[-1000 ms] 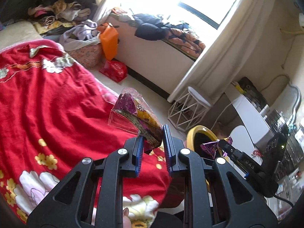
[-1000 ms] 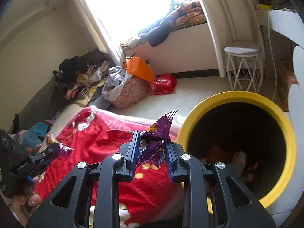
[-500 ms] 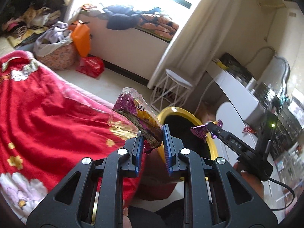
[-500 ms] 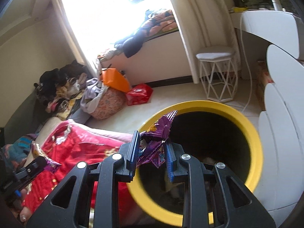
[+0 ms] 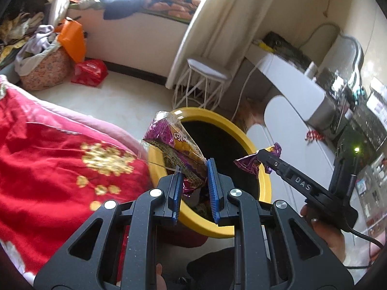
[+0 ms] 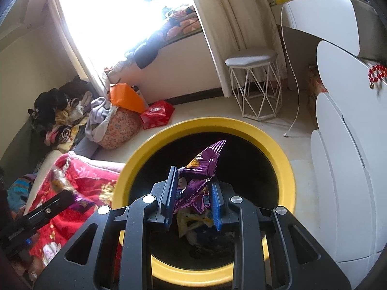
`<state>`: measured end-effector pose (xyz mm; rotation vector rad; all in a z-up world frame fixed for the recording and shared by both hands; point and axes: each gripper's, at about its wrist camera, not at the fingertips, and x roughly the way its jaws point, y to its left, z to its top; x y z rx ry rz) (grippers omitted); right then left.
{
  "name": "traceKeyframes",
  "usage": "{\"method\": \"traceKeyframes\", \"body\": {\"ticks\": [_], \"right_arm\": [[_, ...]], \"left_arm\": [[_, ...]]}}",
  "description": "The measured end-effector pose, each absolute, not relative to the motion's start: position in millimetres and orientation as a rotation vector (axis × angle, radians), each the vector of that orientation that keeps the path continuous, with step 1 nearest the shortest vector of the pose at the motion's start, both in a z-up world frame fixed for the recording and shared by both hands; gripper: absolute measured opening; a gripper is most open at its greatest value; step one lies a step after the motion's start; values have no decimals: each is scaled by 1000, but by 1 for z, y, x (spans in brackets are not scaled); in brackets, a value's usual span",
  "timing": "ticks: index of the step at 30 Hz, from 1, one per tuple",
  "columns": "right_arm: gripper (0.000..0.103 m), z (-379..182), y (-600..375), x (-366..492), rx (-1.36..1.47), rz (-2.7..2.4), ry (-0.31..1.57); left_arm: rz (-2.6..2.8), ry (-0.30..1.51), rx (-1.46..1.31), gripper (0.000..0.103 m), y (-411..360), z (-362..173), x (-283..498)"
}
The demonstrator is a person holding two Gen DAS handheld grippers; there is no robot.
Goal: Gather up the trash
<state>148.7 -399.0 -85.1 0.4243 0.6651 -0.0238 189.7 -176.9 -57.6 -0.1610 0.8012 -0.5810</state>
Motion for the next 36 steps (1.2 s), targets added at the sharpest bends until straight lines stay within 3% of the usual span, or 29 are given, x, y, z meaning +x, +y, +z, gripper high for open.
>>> {"method": "traceKeyframes", "body": {"ticks": [7, 9, 11, 16, 23, 30, 36], "right_arm": [[28, -95, -405, 144, 417, -2, 703], [33, -97, -405, 143, 413, 2, 710], [43, -98, -405, 141, 400, 8, 717], [51, -98, -403, 135, 383, 2, 715], [74, -82, -391, 111, 331, -29, 627], [96, -56, -354, 64, 191, -47, 416], [97, -42, -324, 38, 88, -22, 263]], "left_arm": [[-596, 880, -122, 18, -203, -77, 208], [-595, 884, -102, 37, -208, -80, 210], [-597, 883, -87, 43, -211, -81, 211], [-581, 865, -76, 66, -206, -78, 208], [-512, 784, -73, 92, -174, -63, 183], [-379, 660, -105, 92, -135, -45, 143], [-263, 599, -93, 92, -105, -35, 107]]}}
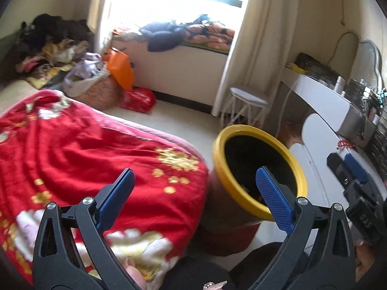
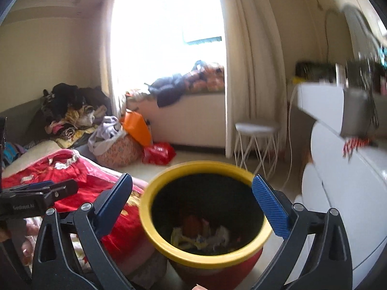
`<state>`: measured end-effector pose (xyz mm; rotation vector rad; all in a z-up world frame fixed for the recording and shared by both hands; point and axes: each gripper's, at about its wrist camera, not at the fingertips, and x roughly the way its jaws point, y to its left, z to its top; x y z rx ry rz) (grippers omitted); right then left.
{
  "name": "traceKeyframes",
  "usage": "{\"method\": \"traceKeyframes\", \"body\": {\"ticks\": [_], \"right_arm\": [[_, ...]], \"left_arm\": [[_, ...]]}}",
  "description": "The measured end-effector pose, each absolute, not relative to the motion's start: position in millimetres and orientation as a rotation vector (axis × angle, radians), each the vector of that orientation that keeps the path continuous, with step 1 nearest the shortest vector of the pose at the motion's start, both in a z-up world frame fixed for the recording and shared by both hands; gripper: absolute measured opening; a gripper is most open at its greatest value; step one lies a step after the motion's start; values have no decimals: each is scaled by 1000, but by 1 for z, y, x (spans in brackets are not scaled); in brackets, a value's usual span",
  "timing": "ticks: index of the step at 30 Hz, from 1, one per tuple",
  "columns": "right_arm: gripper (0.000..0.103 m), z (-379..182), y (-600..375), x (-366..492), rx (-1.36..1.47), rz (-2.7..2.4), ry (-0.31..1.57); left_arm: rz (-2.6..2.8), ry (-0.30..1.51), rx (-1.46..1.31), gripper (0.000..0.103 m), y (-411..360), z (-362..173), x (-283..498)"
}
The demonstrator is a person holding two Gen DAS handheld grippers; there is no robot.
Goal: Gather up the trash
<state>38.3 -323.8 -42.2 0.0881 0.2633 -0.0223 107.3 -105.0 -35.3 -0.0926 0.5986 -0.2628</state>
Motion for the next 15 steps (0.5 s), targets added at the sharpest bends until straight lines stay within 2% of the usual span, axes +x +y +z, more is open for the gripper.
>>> {"method": "traceKeyframes", "body": {"ticks": [9, 15], "right_arm": [[97, -27, -309, 0, 81, 1, 112], [97, -22, -308, -11, 87, 6, 83]], "left_arm": [[-189, 499, -103, 92, -79, -17, 65], [-181, 466, -105, 92, -68, -13, 44]]}}
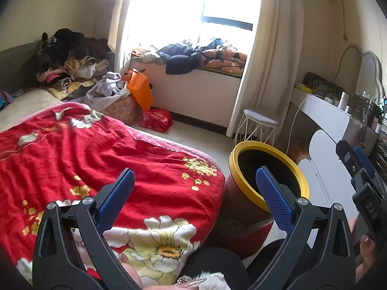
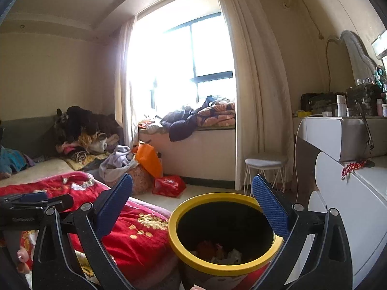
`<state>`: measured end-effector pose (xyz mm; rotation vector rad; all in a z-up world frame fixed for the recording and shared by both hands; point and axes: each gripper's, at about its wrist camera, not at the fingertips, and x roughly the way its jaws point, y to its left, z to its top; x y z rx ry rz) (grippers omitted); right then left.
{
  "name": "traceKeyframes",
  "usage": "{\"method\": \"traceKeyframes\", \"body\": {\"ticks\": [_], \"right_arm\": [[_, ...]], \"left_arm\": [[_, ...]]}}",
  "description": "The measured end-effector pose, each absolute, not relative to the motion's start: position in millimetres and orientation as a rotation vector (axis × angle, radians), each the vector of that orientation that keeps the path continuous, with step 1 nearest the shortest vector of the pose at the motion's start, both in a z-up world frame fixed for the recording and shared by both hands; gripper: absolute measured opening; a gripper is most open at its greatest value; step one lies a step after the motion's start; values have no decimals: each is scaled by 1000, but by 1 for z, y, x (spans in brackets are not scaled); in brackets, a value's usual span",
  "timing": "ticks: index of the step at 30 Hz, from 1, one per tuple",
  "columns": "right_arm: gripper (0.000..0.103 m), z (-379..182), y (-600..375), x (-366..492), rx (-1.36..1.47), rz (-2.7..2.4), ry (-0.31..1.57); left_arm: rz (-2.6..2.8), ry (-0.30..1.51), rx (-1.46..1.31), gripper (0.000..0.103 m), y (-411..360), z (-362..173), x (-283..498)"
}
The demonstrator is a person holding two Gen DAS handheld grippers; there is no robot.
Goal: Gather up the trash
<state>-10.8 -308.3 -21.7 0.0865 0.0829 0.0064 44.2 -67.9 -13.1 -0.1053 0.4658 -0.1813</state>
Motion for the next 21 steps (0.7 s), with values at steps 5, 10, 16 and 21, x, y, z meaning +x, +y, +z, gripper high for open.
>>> {"method": "traceKeyframes", "body": {"ticks": [5, 10, 16, 21], "right_arm": [[97, -21, -305, -15, 71, 12, 77], [97, -23, -301, -18, 68, 8, 74], [97, -23, -300, -19, 67, 5, 76], [97, -23, -298, -18, 67, 5, 80]], "left_arm": [[-170, 459, -117, 92, -63, -16, 33], [-163, 461, -123, 92, -60, -18, 30], [-172, 462, -125, 92, -59, -19, 29], [-168, 458, -123, 92, -60, -19, 28]]}}
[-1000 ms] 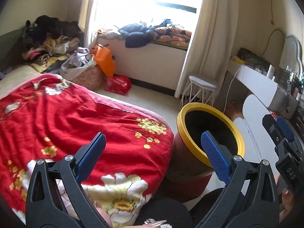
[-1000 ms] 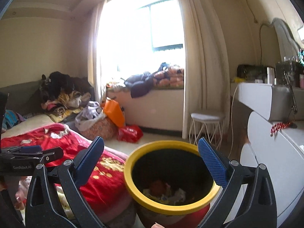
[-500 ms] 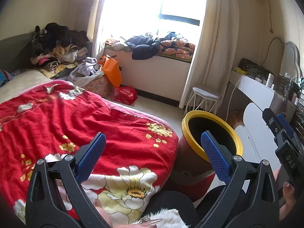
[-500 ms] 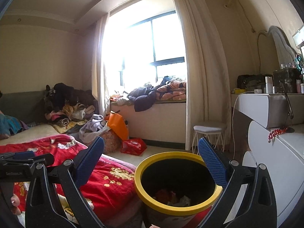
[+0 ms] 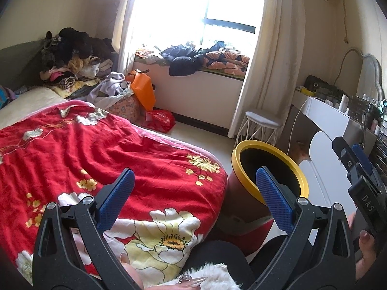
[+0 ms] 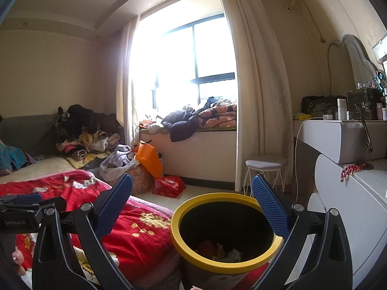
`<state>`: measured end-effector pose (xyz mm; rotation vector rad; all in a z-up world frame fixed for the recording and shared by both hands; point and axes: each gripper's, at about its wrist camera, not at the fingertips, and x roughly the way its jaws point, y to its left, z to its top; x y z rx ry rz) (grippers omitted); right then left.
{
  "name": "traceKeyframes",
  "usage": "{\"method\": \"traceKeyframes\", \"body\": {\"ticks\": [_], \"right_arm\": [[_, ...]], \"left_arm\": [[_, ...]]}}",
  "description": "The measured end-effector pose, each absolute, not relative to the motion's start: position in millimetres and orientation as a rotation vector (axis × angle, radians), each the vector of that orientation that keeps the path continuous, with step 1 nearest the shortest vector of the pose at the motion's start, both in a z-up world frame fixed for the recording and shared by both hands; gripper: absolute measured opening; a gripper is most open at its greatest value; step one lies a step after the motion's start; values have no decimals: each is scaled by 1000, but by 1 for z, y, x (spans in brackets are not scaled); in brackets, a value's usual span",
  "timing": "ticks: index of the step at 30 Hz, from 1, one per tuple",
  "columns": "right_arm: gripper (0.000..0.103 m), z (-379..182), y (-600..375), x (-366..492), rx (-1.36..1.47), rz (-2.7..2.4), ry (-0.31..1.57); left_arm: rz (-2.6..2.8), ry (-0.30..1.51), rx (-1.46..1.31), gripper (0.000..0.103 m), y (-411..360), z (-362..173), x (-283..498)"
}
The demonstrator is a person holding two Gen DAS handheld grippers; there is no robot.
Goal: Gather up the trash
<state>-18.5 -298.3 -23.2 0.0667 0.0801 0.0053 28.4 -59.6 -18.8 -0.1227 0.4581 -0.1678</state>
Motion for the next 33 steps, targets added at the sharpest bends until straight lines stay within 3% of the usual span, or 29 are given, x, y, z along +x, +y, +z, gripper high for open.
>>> {"method": "traceKeyframes", "body": {"ticks": [33], "right_arm": [[97, -25, -298, -17, 69, 3, 84]], "left_arm": [[-162, 468, -123, 92, -60, -17, 28]]}}
